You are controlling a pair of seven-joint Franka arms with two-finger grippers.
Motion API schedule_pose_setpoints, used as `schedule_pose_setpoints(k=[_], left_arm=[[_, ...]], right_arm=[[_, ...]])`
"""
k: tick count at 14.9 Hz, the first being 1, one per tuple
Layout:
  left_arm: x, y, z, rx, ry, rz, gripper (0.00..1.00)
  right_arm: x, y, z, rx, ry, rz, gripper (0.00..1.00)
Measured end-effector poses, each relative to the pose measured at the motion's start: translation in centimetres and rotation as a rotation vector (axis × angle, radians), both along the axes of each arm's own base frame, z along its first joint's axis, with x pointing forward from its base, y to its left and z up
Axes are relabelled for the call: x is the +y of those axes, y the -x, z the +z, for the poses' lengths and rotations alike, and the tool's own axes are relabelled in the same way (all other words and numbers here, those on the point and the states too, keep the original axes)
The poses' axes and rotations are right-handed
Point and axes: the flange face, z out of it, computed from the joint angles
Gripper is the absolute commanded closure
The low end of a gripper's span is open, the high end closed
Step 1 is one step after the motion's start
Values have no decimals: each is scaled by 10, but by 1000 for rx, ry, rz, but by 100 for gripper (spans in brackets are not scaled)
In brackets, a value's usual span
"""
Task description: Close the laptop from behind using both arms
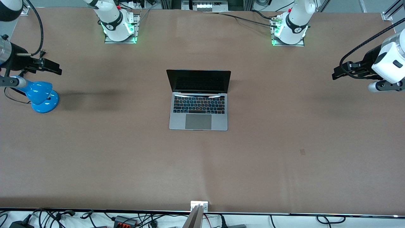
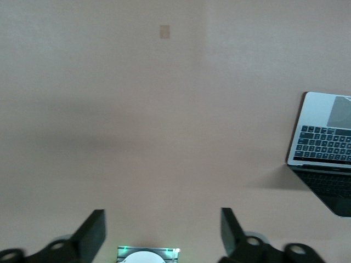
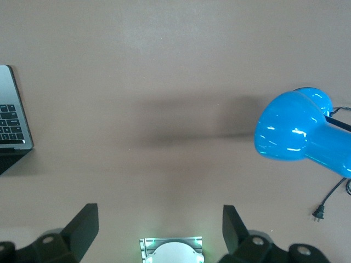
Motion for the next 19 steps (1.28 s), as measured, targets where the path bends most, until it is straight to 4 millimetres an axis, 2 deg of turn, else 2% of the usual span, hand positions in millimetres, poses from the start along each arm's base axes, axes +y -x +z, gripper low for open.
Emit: schedule_pose_setpoints(k=[1, 2, 3, 4, 6, 7, 8, 9, 14, 19], left_arm=[[0, 0, 0, 0, 2, 1, 66], [1, 0, 0, 4, 2, 2, 80], [1, 2, -1, 19, 2, 0, 99], [2, 5, -3, 41, 3, -8, 100], [3, 9, -4, 66, 11, -47, 100], [3, 9, -3, 66, 14, -56, 100], [2, 9, -3, 65, 19, -58, 100], [2, 9, -3, 64, 26, -58, 100], [-1, 9, -5, 71, 35, -63, 100], [-6, 10, -16, 116, 59, -75, 100]], right_arm=[[0, -4, -6, 10, 0, 0, 0], [0, -8, -12, 20, -1, 0, 0], [0, -12, -20, 29, -1, 0, 0], [0, -15, -24, 31, -1, 0, 8], [0, -16, -27, 41, -1, 1, 58], [3, -13, -26, 64, -3, 5, 78], [9, -7, -25, 95, -5, 15, 92], [18, -2, -21, 125, -6, 30, 98], [68, 26, -4, 211, -14, 112, 100], [104, 43, -10, 241, -146, 144, 100]])
